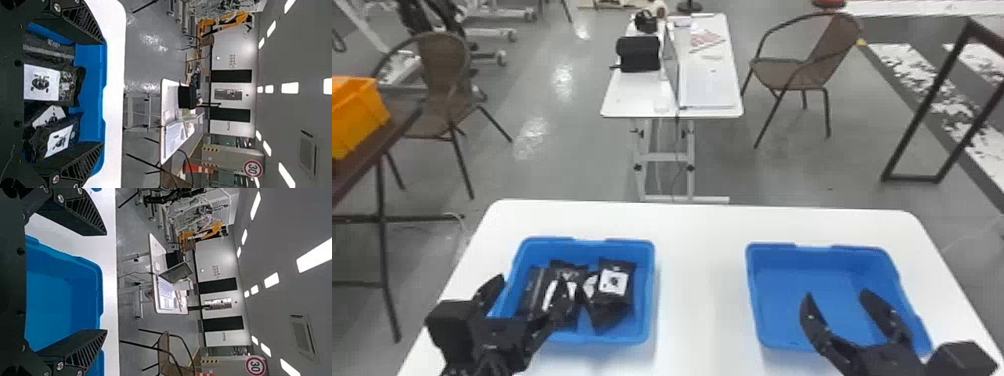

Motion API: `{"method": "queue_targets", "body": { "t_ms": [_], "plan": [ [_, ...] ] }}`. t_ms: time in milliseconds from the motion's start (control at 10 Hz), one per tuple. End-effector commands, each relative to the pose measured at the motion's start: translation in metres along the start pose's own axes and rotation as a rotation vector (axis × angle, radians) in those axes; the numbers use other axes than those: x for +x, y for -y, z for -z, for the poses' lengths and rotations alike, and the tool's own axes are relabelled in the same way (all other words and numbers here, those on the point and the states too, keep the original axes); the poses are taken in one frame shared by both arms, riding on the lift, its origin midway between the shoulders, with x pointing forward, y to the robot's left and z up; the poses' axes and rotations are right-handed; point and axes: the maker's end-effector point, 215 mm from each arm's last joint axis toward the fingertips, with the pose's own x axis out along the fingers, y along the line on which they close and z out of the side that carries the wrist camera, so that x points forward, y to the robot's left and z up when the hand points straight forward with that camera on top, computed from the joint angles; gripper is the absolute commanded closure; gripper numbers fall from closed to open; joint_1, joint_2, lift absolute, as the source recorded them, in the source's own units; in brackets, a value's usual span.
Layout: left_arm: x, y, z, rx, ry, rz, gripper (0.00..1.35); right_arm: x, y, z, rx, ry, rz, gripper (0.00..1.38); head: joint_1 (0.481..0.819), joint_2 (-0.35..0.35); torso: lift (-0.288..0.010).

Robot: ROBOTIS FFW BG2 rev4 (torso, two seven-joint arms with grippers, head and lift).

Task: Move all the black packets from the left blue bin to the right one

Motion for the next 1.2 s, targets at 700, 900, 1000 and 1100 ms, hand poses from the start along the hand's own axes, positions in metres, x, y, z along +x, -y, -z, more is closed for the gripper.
{"method": "queue_targets", "body": {
  "t_ms": [700,900,1000,1100],
  "plan": [
    [0.054,-0.048,0.075,0.024,-0.417,-0.094,0.17,0.008,-0.006,0.011,0.031,-0.020,-0.039,0.14,0.695,0.103,0.000],
    [0.070,-0.028,0.104,-0.006,-0.480,-0.012,0.17,0.010,-0.007,0.014,0.037,-0.023,-0.045,0.14,0.695,0.124,0.000],
    [0.079,-0.019,0.113,0.003,-0.492,0.040,0.18,0.010,-0.008,0.014,0.039,-0.024,-0.047,0.14,0.695,0.120,0.000],
    [0.081,-0.019,0.120,0.033,-0.522,0.046,0.18,0.010,-0.008,0.015,0.041,-0.025,-0.050,0.14,0.695,0.100,0.000]
  ]
}}
